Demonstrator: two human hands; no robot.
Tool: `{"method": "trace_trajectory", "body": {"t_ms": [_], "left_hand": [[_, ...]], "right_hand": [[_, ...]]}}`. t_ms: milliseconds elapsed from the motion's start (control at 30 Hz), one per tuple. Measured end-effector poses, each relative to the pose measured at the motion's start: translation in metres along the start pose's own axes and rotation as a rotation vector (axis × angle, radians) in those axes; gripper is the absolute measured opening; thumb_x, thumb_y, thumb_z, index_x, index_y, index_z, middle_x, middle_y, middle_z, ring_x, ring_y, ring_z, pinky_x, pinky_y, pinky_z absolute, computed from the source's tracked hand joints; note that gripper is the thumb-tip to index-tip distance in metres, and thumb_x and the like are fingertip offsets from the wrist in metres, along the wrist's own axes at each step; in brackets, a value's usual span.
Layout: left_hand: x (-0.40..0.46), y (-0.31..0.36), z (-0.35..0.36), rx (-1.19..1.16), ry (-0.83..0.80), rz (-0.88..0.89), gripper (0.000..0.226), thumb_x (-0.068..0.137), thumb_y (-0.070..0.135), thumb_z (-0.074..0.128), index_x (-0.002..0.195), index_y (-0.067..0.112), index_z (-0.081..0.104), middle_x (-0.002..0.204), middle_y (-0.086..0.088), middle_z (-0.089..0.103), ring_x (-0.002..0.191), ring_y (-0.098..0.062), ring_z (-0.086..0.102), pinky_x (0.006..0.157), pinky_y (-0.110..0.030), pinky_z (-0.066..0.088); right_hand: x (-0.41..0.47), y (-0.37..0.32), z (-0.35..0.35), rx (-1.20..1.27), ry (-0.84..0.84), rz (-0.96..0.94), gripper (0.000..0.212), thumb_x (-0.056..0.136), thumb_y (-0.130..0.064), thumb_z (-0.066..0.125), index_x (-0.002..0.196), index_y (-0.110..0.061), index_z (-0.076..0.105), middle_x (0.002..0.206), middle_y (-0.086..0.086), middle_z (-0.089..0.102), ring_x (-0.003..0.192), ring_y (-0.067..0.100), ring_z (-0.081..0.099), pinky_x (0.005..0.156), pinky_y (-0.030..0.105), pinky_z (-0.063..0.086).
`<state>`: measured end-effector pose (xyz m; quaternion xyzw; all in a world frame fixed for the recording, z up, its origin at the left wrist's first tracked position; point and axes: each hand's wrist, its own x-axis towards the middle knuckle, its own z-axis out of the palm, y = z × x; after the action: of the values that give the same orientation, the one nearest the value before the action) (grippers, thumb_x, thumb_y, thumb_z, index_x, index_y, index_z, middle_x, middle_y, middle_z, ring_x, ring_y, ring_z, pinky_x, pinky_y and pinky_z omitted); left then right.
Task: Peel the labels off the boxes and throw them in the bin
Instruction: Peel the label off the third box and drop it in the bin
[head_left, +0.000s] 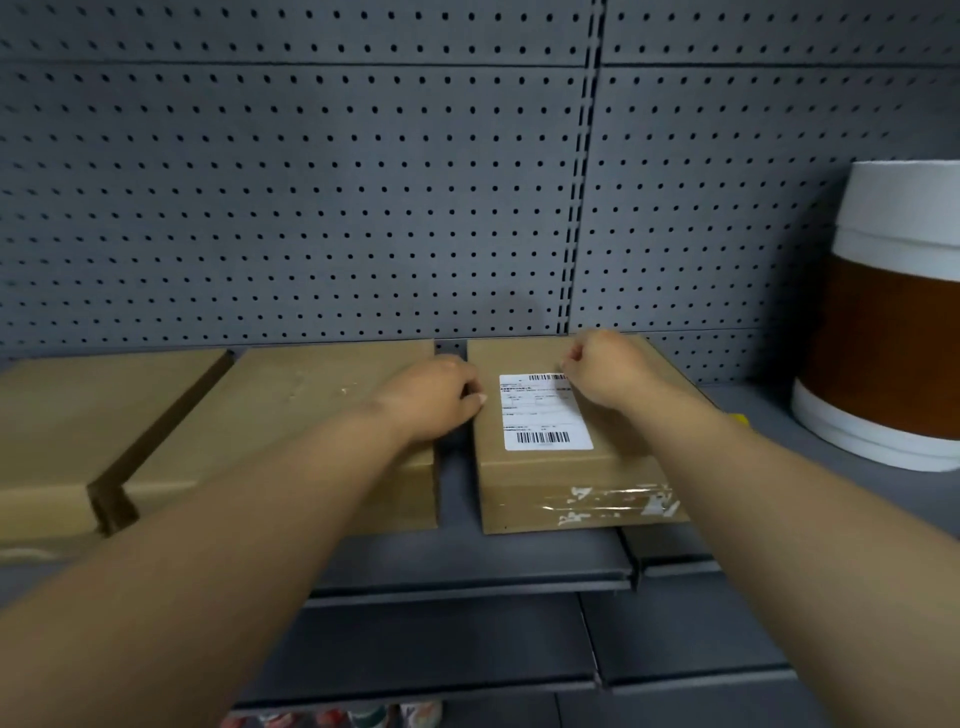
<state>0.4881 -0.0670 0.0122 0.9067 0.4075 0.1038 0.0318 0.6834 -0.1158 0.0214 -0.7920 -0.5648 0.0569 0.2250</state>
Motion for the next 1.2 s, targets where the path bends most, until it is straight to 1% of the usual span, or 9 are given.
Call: {"method": "trace_trajectory", "body": {"t_ms": [200,333,433,500,667,767,900,1067,1200], "left_hand": [[0.005,-0.002,0.017,-0.09,0.011,0.033,0.033,0.093,0.033,0.046,0.119,0.017,0.059,0.12,-0.005,0.058,0.108,-0.021,0.055,0.097,-0.039,0.046],[0.005,-0.004,0.022,-0.131,0.074,0.046,0.03,0.094,0.031,0.047,0.117,0.017,0.06,0.119,-0.003,0.06,0.107,-0.018,0.055,0.092,-0.027,0.043],[0.003,-0.003,0.025,-0.132,0.119,0.043,0.03,0.094,0.031,0.046,0.118,0.018,0.059,0.12,0.0,0.059,0.106,-0.015,0.056,0.084,-0.022,0.038],[0.003,-0.002,0.026,-0.121,0.136,0.038,0.03,0.094,0.031,0.045,0.117,0.018,0.059,0.12,0.001,0.059,0.106,-0.015,0.055,0.08,-0.02,0.035],[0.001,0.001,0.026,-0.119,0.156,0.035,0.028,0.095,0.03,0.043,0.115,0.018,0.06,0.118,0.003,0.059,0.103,-0.013,0.055,0.078,-0.02,0.036],[0.0,0.001,0.026,-0.119,0.15,0.04,0.028,0.095,0.029,0.043,0.114,0.019,0.06,0.116,0.003,0.06,0.102,-0.013,0.055,0.079,-0.021,0.038],[0.001,0.0,0.026,-0.117,0.143,0.046,0.027,0.095,0.029,0.043,0.113,0.018,0.06,0.114,0.002,0.061,0.101,-0.014,0.055,0.083,-0.025,0.043],[0.001,0.001,0.026,-0.11,0.152,0.056,0.027,0.094,0.028,0.044,0.111,0.017,0.061,0.113,0.001,0.061,0.101,-0.015,0.056,0.085,-0.028,0.045],[0.002,0.0,0.026,-0.112,0.157,0.068,0.026,0.094,0.028,0.044,0.111,0.016,0.061,0.113,0.001,0.061,0.101,-0.015,0.056,0.084,-0.025,0.043]], "right_hand": [[0.012,0.014,0.013,-0.025,0.021,0.039,0.026,0.092,-0.013,0.046,0.088,0.003,0.067,0.079,0.014,0.063,0.062,0.022,0.05,0.043,0.023,0.027],[0.02,0.016,0.018,-0.033,0.017,0.022,0.028,0.096,-0.018,0.042,0.074,-0.006,0.056,0.083,0.011,0.058,0.071,0.024,0.052,0.057,0.025,0.036],[0.024,0.017,0.021,0.0,0.021,0.031,0.026,0.093,-0.009,0.04,0.083,0.0,0.063,0.099,0.014,0.066,0.085,0.029,0.06,0.072,0.032,0.048],[0.024,0.017,0.024,-0.004,0.036,0.022,0.028,0.088,-0.001,0.04,0.091,0.001,0.068,0.106,0.015,0.067,0.094,0.031,0.062,0.078,0.032,0.049],[0.023,0.018,0.029,-0.048,0.083,0.0,0.025,0.083,0.001,0.046,0.091,-0.007,0.068,0.112,0.011,0.061,0.096,0.027,0.058,0.071,0.023,0.036],[0.023,0.018,0.03,-0.078,0.082,-0.019,0.022,0.082,0.0,0.049,0.086,-0.006,0.07,0.106,0.01,0.063,0.088,0.025,0.056,0.07,0.026,0.038],[0.024,0.019,0.03,-0.084,0.052,-0.021,0.022,0.085,-0.004,0.049,0.086,-0.006,0.07,0.103,0.011,0.065,0.093,0.028,0.059,0.071,0.027,0.041],[0.025,0.022,0.026,0.1,0.025,0.02,0.027,0.091,-0.01,0.038,0.086,-0.01,0.064,0.11,0.008,0.067,0.101,0.026,0.059,0.085,0.032,0.044],[0.021,0.026,0.025,0.181,0.092,0.014,0.021,0.092,-0.022,0.047,0.083,-0.017,0.065,0.106,0.006,0.067,0.103,0.021,0.056,0.079,0.028,0.039]]}}
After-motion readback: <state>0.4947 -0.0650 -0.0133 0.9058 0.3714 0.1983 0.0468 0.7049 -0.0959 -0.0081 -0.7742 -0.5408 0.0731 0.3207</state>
